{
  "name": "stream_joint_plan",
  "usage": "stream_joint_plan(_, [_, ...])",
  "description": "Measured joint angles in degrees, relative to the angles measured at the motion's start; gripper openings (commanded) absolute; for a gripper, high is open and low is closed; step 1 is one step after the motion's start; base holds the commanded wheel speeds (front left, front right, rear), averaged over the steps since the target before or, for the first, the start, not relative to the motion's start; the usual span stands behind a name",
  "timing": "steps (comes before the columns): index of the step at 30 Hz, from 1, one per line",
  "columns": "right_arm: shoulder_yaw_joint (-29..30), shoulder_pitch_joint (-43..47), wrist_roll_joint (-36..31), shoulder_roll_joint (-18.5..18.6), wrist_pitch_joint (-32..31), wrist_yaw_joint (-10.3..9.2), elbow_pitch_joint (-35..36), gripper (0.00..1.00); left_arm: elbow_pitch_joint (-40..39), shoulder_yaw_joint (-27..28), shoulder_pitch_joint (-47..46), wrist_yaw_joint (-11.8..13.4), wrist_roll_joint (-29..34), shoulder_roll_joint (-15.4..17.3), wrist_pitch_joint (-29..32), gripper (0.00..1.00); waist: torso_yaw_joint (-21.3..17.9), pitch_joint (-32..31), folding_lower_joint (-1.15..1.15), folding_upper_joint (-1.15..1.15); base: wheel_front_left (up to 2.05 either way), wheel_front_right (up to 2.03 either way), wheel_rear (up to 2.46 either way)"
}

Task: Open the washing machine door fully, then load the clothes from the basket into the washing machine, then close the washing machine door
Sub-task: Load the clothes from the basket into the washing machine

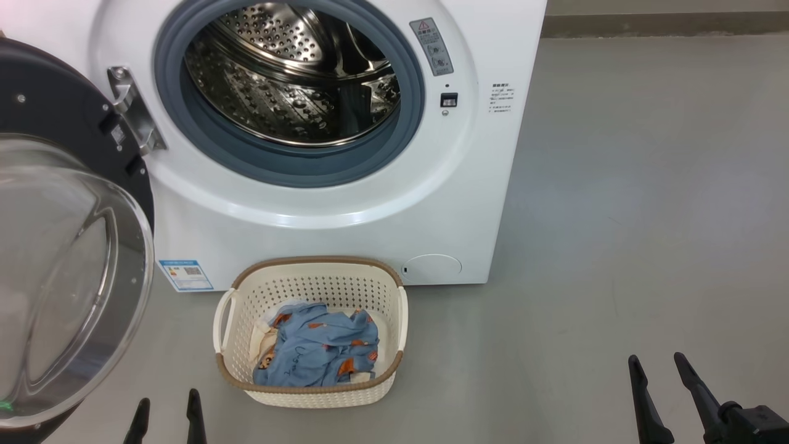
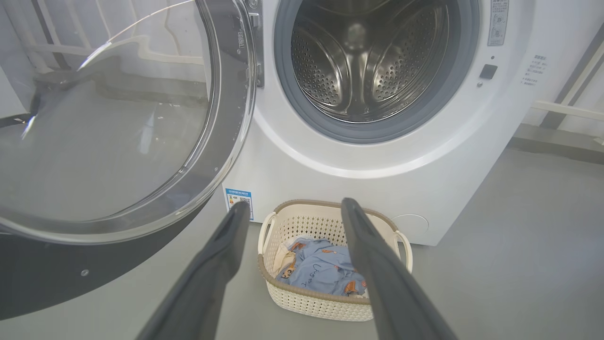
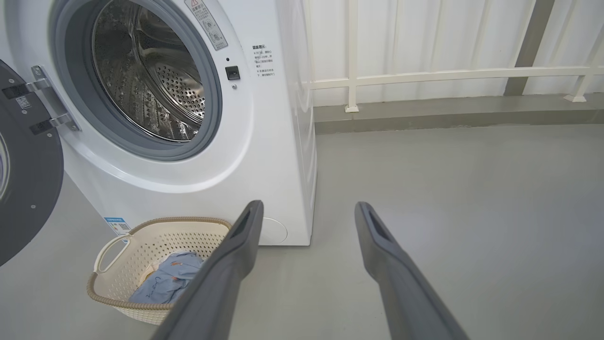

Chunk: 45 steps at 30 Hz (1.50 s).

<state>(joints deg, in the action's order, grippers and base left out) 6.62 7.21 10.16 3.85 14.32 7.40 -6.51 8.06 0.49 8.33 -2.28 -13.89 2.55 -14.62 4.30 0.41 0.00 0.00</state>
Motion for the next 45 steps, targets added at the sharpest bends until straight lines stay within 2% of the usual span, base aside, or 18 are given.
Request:
stream_joint_plan(10, [-0.13, 0.00, 0.00, -0.01, 0.00, 0.00, -0.10, 1.00, 0.76, 0.02, 0.20, 0.59, -1.33, 0.00, 0.00, 1.00, 0.47, -0.51, 0.00, 0.00, 0.36, -0.35, 0.00])
stream_joint_plan(28, [-0.44, 0.00, 0.01, -0.01, 0.00, 0.00, -0.24, 1.00, 1.11, -0.08, 0.20, 2.04, 0.08, 0.00, 0.00, 1.00, 0.26, -0.71, 0.00, 0.00, 1.41, -1.41, 0.00])
stream_joint_plan(45, [-1.03, -0.28, 0.09, -0.60, 0.00, 0.00, 0.01, 1.00, 0.89, -0.88, 0.17, 1.47, -0.18, 0.00, 0.00, 1.00, -0.53, 1.79, 0.00, 0.00, 0.10, -0.10, 0.00])
